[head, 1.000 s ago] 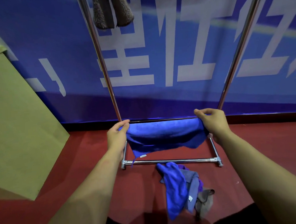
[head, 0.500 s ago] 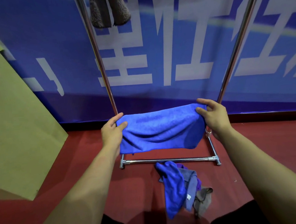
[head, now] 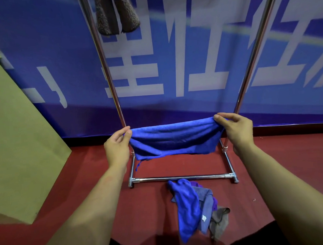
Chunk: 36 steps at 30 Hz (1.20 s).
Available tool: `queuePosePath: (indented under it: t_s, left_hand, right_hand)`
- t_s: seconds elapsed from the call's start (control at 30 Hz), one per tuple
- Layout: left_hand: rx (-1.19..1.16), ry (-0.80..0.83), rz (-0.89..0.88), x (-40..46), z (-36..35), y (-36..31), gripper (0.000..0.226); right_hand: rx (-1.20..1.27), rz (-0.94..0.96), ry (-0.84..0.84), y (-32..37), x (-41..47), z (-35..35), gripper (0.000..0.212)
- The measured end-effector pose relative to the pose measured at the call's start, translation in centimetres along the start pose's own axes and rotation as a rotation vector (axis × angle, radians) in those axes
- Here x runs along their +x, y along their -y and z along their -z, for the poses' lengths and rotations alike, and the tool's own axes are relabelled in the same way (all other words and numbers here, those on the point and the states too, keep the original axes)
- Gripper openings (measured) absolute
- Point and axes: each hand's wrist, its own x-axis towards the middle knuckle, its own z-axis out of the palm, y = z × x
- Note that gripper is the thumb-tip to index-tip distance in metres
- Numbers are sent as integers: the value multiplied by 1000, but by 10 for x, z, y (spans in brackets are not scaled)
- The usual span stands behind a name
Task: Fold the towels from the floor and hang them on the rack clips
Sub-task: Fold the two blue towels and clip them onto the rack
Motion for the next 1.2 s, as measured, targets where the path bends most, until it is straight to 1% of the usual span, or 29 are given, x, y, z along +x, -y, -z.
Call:
queuePosePath:
  t_s: [0.07,0.23,0.37,0.53,0.63,0.8,0.9,0.97,1.03,1.2]
  left_hand:
    - [-10,-33,-29,-2,-1,-3,15]
    - [-27,-100,-81,-4,-1,-12,17]
    - [-13,-101,-138,-4,-2,-17,17]
    - [-19,-86,-160,-5,-2,-20,15]
    - [-23,-75,-166,-5,-2,-20,16]
    - [-13,-66,-177,-8,-2,-23,21]
    - [12,-13,-161,-7,-1,-23,25]
    - [52,41,-174,-8,0,-21,32]
    - [119,106,-189,-7,1,-18,44]
    - [218,298,-141,-6,3,-12,75]
  right_hand:
    - [3,18,-10,1,-1,0,10]
    - [52,80,-43,8,-4,0,19]
    - [124,136,-48,14,-8,0,22]
    - [139,156,-59,13,-8,0,18]
    - [152,158,-42,13,-7,-1,24]
    - [87,155,13,8,-5,0,32]
    - [73,130,40,5,-2,1,38]
    - [39,118,64,2,-1,1,44]
    - [-17,125,84,2,-1,1,51]
    - [-129,155,177,4,-4,1,74]
